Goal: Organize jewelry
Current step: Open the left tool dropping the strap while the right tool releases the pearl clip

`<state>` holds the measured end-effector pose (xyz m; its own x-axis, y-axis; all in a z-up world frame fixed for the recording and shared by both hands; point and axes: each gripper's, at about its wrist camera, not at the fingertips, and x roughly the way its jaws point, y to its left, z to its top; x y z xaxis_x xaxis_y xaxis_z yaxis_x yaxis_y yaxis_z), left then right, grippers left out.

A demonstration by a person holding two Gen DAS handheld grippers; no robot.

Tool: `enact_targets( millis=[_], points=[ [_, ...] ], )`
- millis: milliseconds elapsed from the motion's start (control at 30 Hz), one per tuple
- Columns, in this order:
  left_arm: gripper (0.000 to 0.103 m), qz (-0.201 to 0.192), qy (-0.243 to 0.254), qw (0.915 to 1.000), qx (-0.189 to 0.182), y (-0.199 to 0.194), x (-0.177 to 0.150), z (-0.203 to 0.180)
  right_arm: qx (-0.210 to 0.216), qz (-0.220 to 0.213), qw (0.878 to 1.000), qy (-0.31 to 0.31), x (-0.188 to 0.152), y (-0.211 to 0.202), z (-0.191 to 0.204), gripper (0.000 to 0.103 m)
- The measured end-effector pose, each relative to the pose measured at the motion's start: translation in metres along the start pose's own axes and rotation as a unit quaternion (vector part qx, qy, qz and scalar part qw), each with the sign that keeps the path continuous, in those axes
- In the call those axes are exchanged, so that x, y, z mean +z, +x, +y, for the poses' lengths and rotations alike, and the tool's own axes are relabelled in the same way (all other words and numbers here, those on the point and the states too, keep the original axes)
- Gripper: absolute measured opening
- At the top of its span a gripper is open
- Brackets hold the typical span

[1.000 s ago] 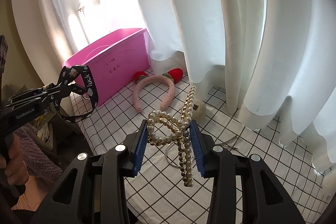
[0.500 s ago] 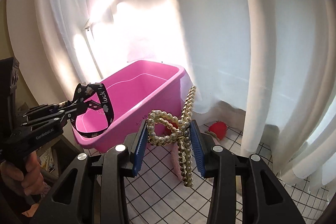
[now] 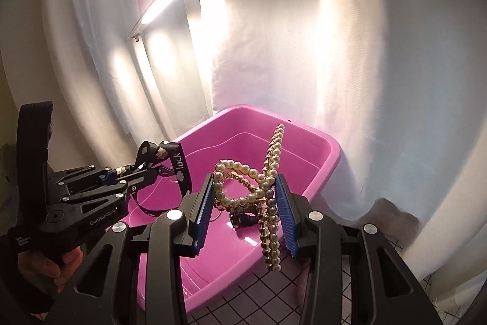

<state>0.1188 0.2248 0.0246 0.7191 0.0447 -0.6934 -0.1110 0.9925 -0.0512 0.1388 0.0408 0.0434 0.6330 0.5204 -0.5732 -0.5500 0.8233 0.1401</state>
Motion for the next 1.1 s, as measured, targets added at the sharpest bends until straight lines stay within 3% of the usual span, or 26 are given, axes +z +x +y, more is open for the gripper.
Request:
enact_targets(
  millis=[333, 667, 1100],
  points=[
    [0.018, 0.047, -0.005, 0.9988, 0.006, 0.041, 0.005, 0.018, 0.019, 0.051, 0.998, -0.014, 0.024, 0.06, 0.017, 0.039],
    [0.018, 0.116, -0.009, 0.9931, 0.019, 0.08, -0.002, 0.03, 0.036, 0.123, 0.992, -0.008, 0.019, 0.111, 0.023, 0.039],
    [0.018, 0.158, -0.025, 0.9865, 0.036, 0.098, -0.009, 0.037, 0.011, 0.226, 0.974, 0.02, 0.009, 0.164, 0.015, 0.039]
  ],
)
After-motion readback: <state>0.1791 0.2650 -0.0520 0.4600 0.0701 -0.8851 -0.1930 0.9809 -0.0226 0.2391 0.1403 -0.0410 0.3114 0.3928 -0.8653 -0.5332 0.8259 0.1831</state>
